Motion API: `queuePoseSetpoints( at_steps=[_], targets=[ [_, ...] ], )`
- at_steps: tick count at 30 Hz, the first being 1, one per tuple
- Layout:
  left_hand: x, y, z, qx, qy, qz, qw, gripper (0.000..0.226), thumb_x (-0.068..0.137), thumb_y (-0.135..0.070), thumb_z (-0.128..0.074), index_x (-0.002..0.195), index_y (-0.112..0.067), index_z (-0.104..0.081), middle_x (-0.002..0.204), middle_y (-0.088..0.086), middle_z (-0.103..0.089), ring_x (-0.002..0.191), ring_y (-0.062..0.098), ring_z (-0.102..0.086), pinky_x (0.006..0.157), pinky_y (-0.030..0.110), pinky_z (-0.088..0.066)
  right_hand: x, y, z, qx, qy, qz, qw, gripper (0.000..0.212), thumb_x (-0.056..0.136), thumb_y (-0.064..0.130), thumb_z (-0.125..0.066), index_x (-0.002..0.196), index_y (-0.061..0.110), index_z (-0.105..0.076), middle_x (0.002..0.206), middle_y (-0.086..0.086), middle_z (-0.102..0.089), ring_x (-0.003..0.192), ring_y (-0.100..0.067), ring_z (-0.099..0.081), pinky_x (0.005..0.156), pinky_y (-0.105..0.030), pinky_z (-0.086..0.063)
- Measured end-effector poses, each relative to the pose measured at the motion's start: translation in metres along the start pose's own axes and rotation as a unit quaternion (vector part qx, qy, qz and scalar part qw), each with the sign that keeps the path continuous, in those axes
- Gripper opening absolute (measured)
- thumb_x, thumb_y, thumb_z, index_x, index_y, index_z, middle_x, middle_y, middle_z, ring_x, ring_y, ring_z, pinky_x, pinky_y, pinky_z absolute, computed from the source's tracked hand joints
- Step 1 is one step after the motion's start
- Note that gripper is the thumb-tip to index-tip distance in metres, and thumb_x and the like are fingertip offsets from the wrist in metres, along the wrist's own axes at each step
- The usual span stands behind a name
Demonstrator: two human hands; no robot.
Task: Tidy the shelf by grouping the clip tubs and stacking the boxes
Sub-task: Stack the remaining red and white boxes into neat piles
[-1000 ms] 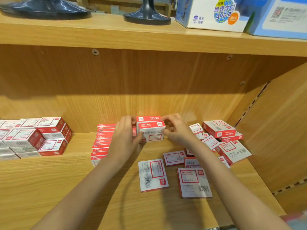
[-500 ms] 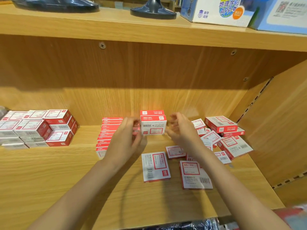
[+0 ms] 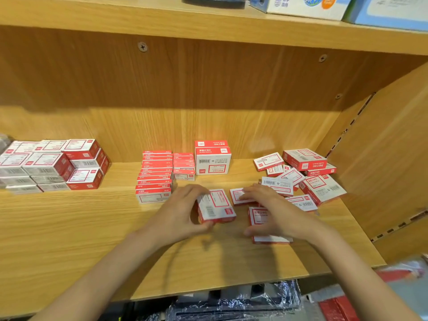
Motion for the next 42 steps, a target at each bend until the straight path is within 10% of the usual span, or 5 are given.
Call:
queuePoseSetpoints(
  at_steps=[11,16,22,33,42],
  targets=[
    [0.024,-0.011,0.026,0.069,-0.093,0.075,0.99,0.081,0.049,-0.087,-0.04,0.089,-0.02,-0.056,0.093,-0.008,-0.048,0.091,0.015,-0.03,0.072,0.024,-0.023,-0.025,-0.016,0.004,-0.227,0.035,-0.055,0.972,0.087,0.071,0.053,-0.069,0.141,0.025,-0.026,0.147,0.004,-0.006,0.136,-0.024,-0.002,0.115,-0.041,-0.005],
    [0.033,-0.009,0.023,0.046,-0.051,0.089,0.994,0.082,0.045,-0.081,-0.046,0.095,-0.017,-0.059,0.101,-0.005,-0.042,0.097,0.016,-0.031,0.076,0.025,-0.026,-0.023,-0.019,0.005,-0.166,0.005,-0.051,0.985,0.088,0.068,0.053,-0.072,0.139,0.023,-0.029,0.148,0.007,-0.002,0.138,-0.022,0.002,0.115,-0.039,-0.008],
    [0.033,-0.007,0.018,-0.022,0.038,0.064,0.997,0.058,0.058,-0.047,-0.079,0.103,-0.015,-0.06,0.108,0.0,-0.042,0.104,0.014,-0.037,0.086,0.023,-0.031,-0.017,-0.003,0.03,-0.01,-0.132,-0.048,0.99,0.073,0.064,0.044,-0.079,0.116,0.027,-0.029,0.116,0.007,-0.041,0.109,-0.009,-0.045,0.089,-0.027,-0.046],
    [0.026,0.007,-0.005,-0.01,0.141,0.067,0.988,0.078,0.064,-0.038,-0.081,0.13,-0.017,-0.045,0.137,-0.001,-0.028,0.127,0.012,-0.033,0.099,0.014,-0.026,0.006,-0.018,0.033,0.037,-0.135,-0.062,0.988,0.088,0.071,0.037,-0.077,0.14,0.022,-0.025,0.132,0.001,-0.034,0.125,-0.014,-0.032,0.097,-0.028,-0.031],
    [0.039,-0.003,0.025,-0.07,0.008,0.014,0.997,0.022,0.074,-0.017,-0.076,0.091,-0.025,-0.065,0.086,-0.015,-0.055,0.077,0.002,-0.056,0.065,0.011,-0.043,0.024,0.006,0.045,0.06,-0.163,0.017,0.985,0.037,0.093,0.022,-0.052,0.129,0.014,-0.046,0.115,-0.003,-0.049,0.106,-0.014,-0.048,0.081,-0.022,-0.035]
  ],
)
Point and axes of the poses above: each hand's wrist, its own x-axis towards the middle knuckle, its own z-axis out of the back of the hand, y = z × x, the point moved 10 cm from there along x, towards the middle knuckle
